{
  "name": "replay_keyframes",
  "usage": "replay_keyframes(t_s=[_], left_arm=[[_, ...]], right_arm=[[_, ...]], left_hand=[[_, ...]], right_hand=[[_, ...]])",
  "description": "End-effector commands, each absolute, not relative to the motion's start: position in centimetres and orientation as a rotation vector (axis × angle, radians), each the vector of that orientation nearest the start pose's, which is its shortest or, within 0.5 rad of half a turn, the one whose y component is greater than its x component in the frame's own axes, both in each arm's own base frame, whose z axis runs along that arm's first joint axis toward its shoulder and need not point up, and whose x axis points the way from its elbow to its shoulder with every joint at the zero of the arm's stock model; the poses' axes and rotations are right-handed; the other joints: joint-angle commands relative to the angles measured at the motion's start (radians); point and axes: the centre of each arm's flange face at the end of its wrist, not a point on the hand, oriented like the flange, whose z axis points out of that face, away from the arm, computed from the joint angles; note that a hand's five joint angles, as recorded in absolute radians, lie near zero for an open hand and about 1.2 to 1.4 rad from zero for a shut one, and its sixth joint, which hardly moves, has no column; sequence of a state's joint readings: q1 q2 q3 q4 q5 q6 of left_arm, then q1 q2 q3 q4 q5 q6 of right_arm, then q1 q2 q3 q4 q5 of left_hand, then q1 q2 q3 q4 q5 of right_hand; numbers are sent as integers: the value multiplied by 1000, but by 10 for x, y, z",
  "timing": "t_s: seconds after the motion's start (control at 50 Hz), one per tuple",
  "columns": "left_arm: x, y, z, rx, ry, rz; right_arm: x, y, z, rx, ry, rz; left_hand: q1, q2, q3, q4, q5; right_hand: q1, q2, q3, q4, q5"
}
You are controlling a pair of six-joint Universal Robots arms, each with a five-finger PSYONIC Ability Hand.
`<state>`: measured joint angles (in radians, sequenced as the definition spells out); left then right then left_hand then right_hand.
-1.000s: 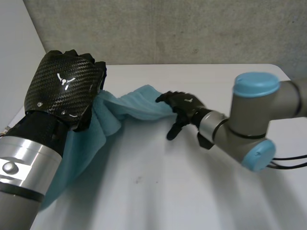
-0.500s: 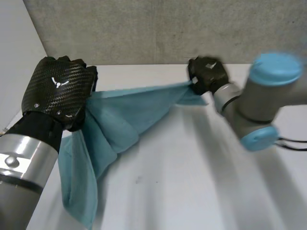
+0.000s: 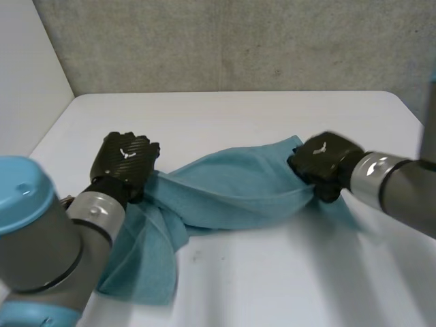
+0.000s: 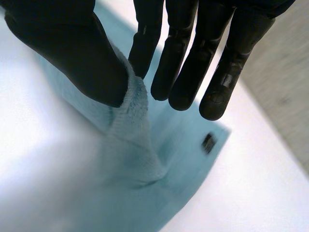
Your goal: Fold the laundry
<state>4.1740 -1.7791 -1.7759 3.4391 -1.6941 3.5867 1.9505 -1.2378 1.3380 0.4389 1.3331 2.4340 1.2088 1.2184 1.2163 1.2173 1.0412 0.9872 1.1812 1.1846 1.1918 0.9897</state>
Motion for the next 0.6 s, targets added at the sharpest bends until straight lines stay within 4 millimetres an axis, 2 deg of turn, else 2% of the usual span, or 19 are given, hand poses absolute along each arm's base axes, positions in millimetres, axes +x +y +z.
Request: replay_keyframes(t_s=[0.02,0.04,0.08,0.1,0.12,0.14,0.18,0.2,0.24,0.26,0.28,0.34,0.38,0.46,0.5,0.52,0.56,0.58,0.6], left_arm=[[-282,-285,200,920,2081,-2080],[-282,-285,201,919,2081,-2080],[-289,-298,215,905,2026,-2154],[-296,-311,236,875,1954,-2246],[-302,-321,263,838,1863,-2350],[-302,-321,263,837,1862,-2351],[-308,-336,326,735,1614,-2581],[-308,-336,326,734,1613,-2582],[-301,-341,385,615,1300,-2783],[-301,-341,386,615,1298,-2783],[-295,-338,409,567,1160,-2854],[-290,-330,430,527,1035,-2917],[-290,-328,426,540,1071,-2907],[-287,-330,394,613,1256,-2827],[-275,-330,364,654,1444,-2720],[-275,-330,363,654,1445,-2720],[-264,-324,321,701,1659,-2588],[-264,-324,321,702,1660,-2587],[-262,-317,300,738,1755,-2523]], right_arm=[[286,-311,219,-1513,2197,-1766],[286,-312,219,-1512,2197,-1767],[296,-345,258,-1358,2080,-2107],[296,-345,258,-1357,2079,-2108],[298,-357,287,-1247,1994,-2287],[298,-357,287,-1246,1993,-2289],[301,-372,341,-1028,1753,-2596],[301,-372,341,-1027,1752,-2597],[300,-366,393,-831,1461,-2823],[300,-366,394,-830,1459,-2824],[296,-356,417,-756,1337,-2903],[285,-336,438,-693,1219,-2970],[282,-330,436,-705,1231,-2964],[283,-322,410,-791,1323,-2877],[283,-315,375,-897,1444,-2763],[283,-315,374,-897,1445,-2763],[276,-303,342,-992,1573,-2637],[276,-303,342,-992,1574,-2636],[275,-296,326,-1038,1628,-2566]], left_hand=[[187,178,180,179,181],[187,178,180,179,181],[187,178,180,179,181],[187,178,180,179,181],[187,178,180,179,181],[187,178,180,179,181],[187,178,180,179,181],[187,178,180,179,181],[187,178,180,179,181],[187,178,180,179,181],[187,178,180,179,181],[187,178,180,179,181],[187,178,180,179,181],[187,178,180,179,181],[187,178,180,179,181],[187,178,180,179,181],[187,178,180,179,181],[187,178,180,179,181],[187,178,180,179,181]], right_hand=[[409,215,212,204,232],[409,215,212,204,232],[409,215,212,204,232],[409,215,212,204,232],[409,215,212,204,232],[409,215,212,204,232],[409,215,212,204,232],[409,215,212,204,232],[409,215,212,204,232],[409,215,212,204,232],[409,215,212,204,232],[409,215,212,204,232],[409,215,212,204,232],[409,215,212,204,232],[409,215,212,204,232],[409,215,212,204,232],[409,215,212,204,232],[409,215,212,204,232],[409,215,212,204,232]])
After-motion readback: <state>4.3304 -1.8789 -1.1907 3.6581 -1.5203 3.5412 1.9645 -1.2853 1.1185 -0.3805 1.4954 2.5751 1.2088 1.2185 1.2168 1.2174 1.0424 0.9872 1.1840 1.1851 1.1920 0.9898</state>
